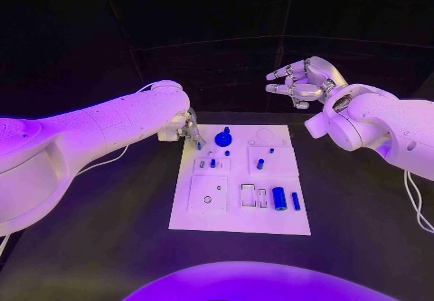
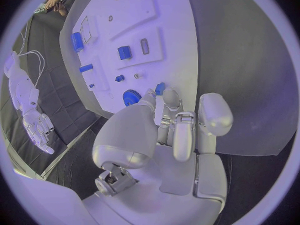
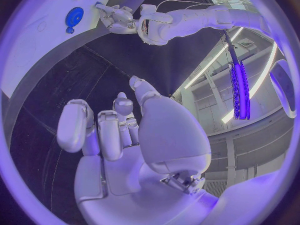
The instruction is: Assemble the parts on the task board
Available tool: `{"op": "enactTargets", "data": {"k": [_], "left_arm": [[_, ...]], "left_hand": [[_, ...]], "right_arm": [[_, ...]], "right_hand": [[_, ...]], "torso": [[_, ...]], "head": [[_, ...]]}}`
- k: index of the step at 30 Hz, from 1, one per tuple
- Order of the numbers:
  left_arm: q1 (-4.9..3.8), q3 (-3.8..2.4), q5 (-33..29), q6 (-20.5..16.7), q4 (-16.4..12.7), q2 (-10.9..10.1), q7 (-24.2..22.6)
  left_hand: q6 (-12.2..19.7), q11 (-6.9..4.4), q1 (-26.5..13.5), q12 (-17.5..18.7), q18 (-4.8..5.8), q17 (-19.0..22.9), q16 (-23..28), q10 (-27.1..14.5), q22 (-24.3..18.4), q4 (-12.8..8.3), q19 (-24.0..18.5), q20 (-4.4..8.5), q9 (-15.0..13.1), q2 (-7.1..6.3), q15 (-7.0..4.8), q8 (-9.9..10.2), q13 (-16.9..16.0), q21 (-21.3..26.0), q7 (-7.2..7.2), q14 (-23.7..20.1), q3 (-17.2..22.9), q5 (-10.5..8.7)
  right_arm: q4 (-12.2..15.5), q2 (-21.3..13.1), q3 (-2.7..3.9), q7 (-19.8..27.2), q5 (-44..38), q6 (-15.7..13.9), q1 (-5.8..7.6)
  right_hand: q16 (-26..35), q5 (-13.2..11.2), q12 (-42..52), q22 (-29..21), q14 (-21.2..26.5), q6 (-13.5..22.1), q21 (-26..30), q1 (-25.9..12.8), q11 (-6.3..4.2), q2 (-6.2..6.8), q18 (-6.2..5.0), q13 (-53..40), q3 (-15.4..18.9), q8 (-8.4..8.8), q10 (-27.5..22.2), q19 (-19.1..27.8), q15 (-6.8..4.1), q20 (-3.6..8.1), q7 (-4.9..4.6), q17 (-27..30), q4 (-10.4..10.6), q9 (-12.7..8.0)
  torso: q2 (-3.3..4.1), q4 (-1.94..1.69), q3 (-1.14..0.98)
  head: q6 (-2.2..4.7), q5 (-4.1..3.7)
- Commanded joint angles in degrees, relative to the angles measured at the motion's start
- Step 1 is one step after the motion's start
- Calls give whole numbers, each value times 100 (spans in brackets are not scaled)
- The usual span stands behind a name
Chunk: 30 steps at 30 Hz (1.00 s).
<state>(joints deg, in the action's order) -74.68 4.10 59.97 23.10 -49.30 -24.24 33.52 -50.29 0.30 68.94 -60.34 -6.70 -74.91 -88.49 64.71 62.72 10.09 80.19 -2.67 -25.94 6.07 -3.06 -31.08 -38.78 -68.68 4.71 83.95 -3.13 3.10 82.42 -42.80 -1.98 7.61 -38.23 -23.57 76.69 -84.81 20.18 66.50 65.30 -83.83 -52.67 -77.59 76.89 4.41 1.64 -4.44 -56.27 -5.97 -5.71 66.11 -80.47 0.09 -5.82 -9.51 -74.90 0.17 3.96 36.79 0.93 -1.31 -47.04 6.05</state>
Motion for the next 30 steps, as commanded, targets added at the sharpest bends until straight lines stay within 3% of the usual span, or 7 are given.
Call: {"op": "enactTargets", "data": {"k": [1,9,14,17,22,25,30], "left_arm": [[-7,1,51,106,8,7,-47],[-7,1,51,114,4,15,-96],[-7,1,51,54,-3,13,-178],[-7,1,51,17,-13,8,-233],[-5,1,46,-136,-54,-12,-345],[-4,0,-11,-252,-88,-40,-394],[-3,0,-103,-496,-204,-145,-476]], "left_hand": [[-52,-3,77,-36,102,-1305,-40,46,15,-43,34,0,9,0,-43,-37,-12,-34,-15,552,4,-26],[-103,-17,104,-55,105,-1328,-53,80,37,-77,40,4,20,41,-52,-45,-36,-50,-33,558,36,-25],[-141,-45,213,-66,109,-1349,-65,120,71,-167,50,18,53,159,-73,-23,-56,-74,-63,564,158,-24],[-154,-72,382,-58,110,-1357,-69,140,91,-303,55,36,83,256,-97,10,-60,-87,-91,566,326,-23],[-172,-126,917,-19,118,-1367,-74,189,148,-835,72,88,133,382,-148,75,-98,-124,-141,569,939,-19],[-189,-97,913,34,126,-1367,-74,237,172,-1071,75,89,134,312,-128,89,-83,-136,-97,569,1369,-19],[-222,-89,338,94,128,-1348,-63,345,208,-1361,75,61,69,-13,-107,54,-58,-141,-93,564,2426,-29]], "right_arm": [[1,3,5,46,-10,39,12],[4,7,5,54,-10,39,12],[7,8,5,56,-10,40,12],[9,7,5,57,-10,41,12],[12,4,5,59,-10,41,12],[14,3,5,60,-10,43,12],[14,-3,5,61,-10,45,12]], "right_hand": [[25,30,16,-4,-398,40,24,-14,3,0,-45,-3,-40,36,-51,30,-22,8,-9,-703,-6,-9],[25,30,17,-3,-398,40,23,-14,3,-1,-45,-4,-41,36,-50,30,-22,8,-10,-703,-4,-9],[25,30,17,-3,-398,40,23,-14,3,-1,-45,-4,-41,36,-50,30,-22,8,-10,-703,-4,-9],[25,30,17,-3,-398,40,23,-14,3,-1,-45,-4,-41,36,-50,30,-22,8,-10,-703,-4,-9],[25,30,17,-3,-398,40,23,-14,3,-1,-45,-4,-41,36,-50,30,-22,8,-10,-703,-4,-9],[26,31,20,-2,-398,40,23,-14,4,-2,-45,-7,-43,36,-48,30,-22,7,-10,-702,-3,-9],[26,32,24,-2,-397,39,23,-15,4,-3,-45,-10,-45,35,-45,29,-22,7,-10,-701,-2,-8]], "torso": [[1,3,-1],[1,-2,-1],[-4,0,-1],[-3,1,-1],[-1,-1,-2],[-1,-1,-2],[-5,-10,1]], "head": [[-7,-2],[-17,-2],[-37,-1],[-41,-2],[-56,-1],[-56,-1],[-54,-4]]}}
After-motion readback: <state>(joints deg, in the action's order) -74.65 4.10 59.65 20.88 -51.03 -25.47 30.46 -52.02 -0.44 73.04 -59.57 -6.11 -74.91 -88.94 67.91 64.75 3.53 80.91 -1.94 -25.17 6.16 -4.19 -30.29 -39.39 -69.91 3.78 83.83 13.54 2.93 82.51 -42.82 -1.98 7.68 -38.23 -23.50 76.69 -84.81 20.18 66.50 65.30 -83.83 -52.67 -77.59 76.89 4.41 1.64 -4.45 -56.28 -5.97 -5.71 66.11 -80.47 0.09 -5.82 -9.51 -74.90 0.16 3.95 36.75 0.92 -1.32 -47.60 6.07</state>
